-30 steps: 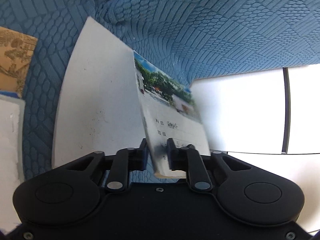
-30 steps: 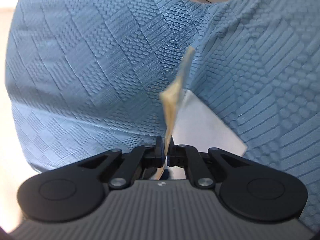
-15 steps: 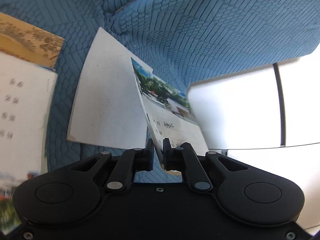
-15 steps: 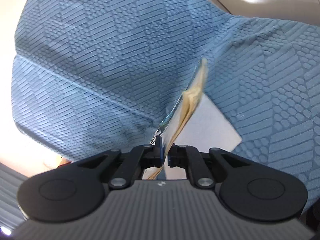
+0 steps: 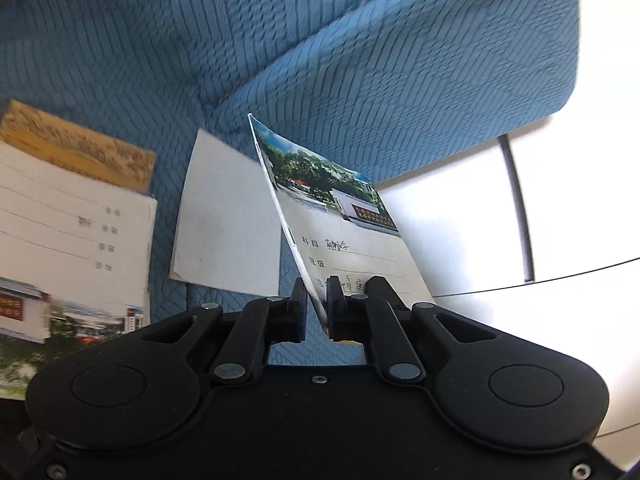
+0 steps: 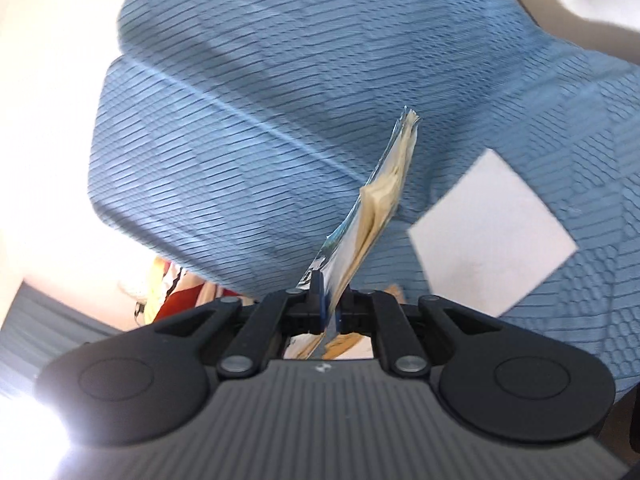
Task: Organize objects
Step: 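Lift and carry the held postcard with both grippers over the book stack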
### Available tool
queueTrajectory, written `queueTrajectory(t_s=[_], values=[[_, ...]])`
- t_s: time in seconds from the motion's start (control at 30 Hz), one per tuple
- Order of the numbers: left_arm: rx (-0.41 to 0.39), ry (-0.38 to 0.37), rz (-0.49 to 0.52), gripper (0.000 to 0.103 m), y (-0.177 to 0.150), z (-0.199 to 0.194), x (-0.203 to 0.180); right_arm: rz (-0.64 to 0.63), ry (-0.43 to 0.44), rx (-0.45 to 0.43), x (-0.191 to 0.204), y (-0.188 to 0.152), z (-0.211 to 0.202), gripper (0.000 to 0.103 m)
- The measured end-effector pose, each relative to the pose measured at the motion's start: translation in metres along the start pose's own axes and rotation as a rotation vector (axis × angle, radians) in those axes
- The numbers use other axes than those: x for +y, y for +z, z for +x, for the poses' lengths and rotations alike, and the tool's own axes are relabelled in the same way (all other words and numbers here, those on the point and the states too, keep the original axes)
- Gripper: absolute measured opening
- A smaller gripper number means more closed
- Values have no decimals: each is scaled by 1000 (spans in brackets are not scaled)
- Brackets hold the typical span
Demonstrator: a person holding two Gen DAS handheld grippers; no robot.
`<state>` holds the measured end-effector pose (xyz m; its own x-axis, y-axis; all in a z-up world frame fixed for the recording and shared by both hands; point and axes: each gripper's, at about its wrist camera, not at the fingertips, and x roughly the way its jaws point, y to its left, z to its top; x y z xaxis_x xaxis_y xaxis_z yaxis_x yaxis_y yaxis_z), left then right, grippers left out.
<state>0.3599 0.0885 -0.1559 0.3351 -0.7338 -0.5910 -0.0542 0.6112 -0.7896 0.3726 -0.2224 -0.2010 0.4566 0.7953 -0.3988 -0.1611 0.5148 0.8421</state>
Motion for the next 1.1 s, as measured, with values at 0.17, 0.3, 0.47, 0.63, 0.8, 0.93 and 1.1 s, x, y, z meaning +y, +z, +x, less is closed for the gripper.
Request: queueTrajectory(t_s=[0.17, 0.3, 0.47, 0.63, 0.8, 0.93, 1.1], values=[[-32, -4, 7, 9, 4, -40, -6, -43, 11, 21, 35, -8, 0, 8], [-50, -2, 2, 9, 4, -67, -3, -65, 19, 36, 55, -18, 4, 9], [-62, 1, -16, 9, 2, -91, 16, -86, 12, 66, 66, -40, 13, 10], [-78, 29, -21, 9, -10, -107, 46, -127, -6, 100, 68, -68, 27, 10], [-91, 51, -65, 9, -22, -111, 85, -173, -33, 136, 66, -92, 46, 10], [-104, 82, -104, 9, -32, -110, 117, -196, -59, 172, 62, -110, 64, 10], [-115, 148, -98, 9, -44, -106, 140, -207, -91, 194, 55, -128, 80, 10]])
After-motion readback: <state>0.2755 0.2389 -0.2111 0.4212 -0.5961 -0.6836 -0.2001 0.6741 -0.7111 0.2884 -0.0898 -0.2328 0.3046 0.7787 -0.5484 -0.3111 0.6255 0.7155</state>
